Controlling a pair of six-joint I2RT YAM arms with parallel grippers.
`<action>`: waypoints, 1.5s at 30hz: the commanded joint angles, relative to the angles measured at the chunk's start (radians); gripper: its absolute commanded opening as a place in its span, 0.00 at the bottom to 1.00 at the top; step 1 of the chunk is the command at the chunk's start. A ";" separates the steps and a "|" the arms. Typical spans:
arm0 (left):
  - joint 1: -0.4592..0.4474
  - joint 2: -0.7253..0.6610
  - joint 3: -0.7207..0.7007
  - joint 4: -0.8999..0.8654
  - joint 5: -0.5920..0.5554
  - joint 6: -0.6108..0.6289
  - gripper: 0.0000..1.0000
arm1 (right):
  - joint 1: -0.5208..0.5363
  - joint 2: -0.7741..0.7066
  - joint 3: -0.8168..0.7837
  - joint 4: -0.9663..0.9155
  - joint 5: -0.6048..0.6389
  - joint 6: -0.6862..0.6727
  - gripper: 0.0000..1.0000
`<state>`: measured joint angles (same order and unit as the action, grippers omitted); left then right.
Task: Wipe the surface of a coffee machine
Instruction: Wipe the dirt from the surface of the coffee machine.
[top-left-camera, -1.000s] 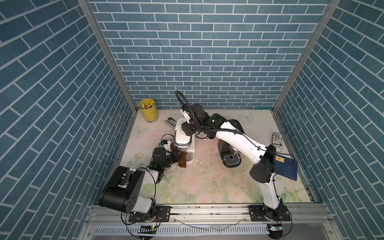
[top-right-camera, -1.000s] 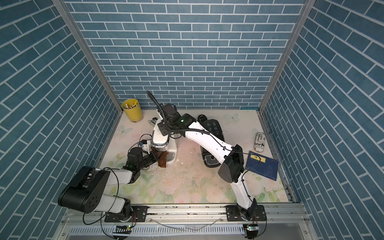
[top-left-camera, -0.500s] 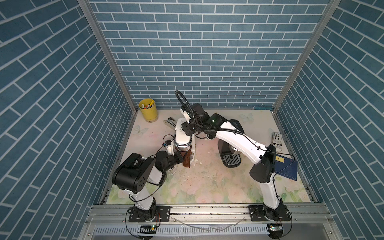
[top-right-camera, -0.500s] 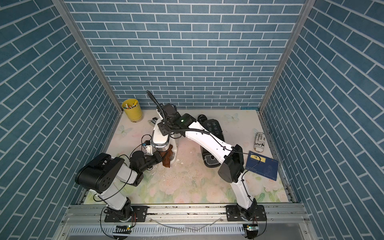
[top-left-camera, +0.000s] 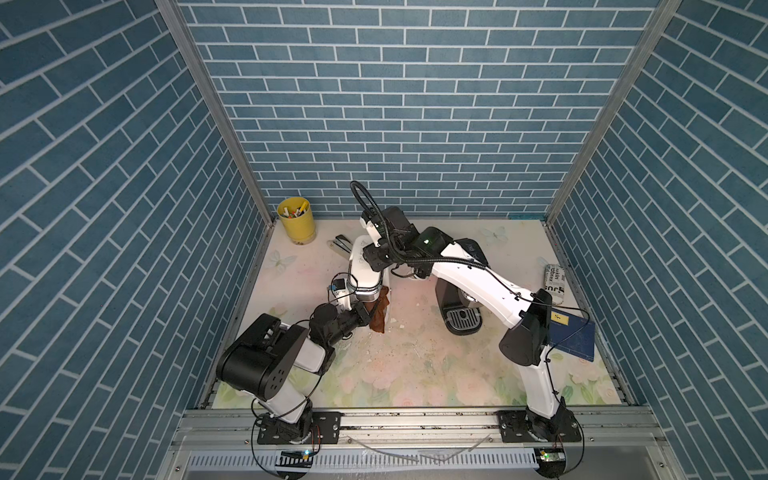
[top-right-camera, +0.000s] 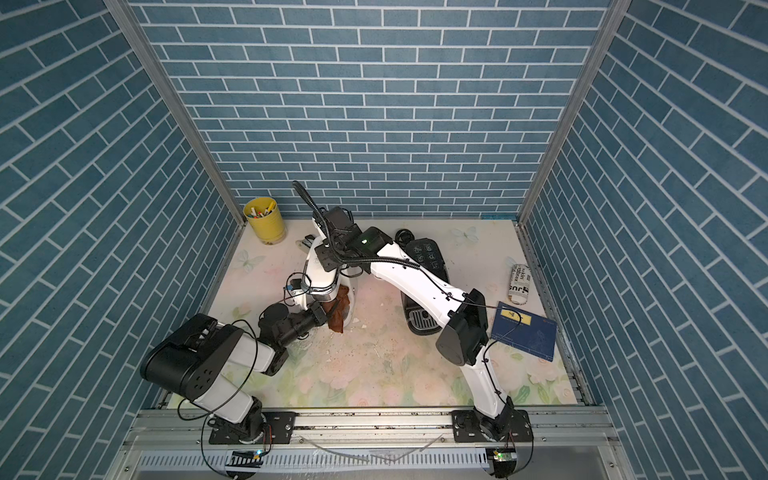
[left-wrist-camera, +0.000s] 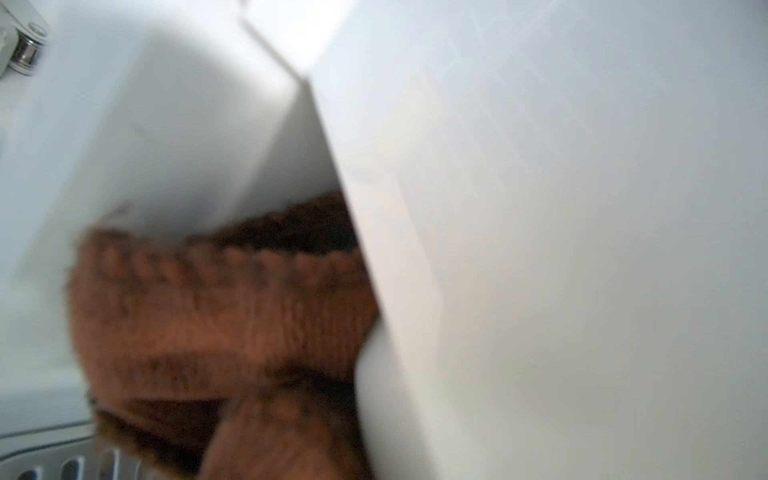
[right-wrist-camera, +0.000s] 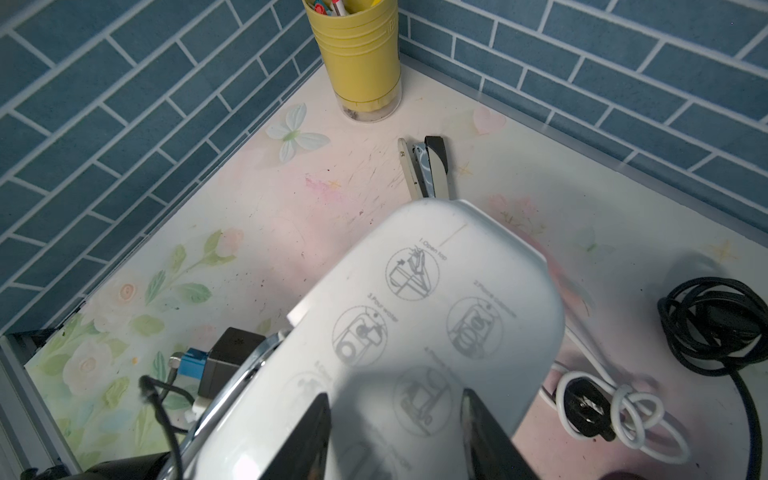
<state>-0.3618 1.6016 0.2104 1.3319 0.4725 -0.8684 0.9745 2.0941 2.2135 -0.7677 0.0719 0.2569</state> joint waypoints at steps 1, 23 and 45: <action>-0.003 -0.013 0.013 0.075 -0.034 -0.007 0.00 | 0.007 0.053 -0.010 -0.122 -0.054 0.030 0.50; -0.023 0.331 -0.083 0.073 -0.253 -0.287 0.00 | 0.007 0.050 -0.023 -0.131 -0.047 0.028 0.50; -0.193 0.280 -0.133 0.073 -0.479 -0.366 0.00 | 0.007 0.053 -0.022 -0.141 -0.041 0.020 0.49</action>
<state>-0.5808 1.8854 0.1341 1.5646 0.0181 -1.2499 0.9741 2.0949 2.2150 -0.7712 0.0704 0.2565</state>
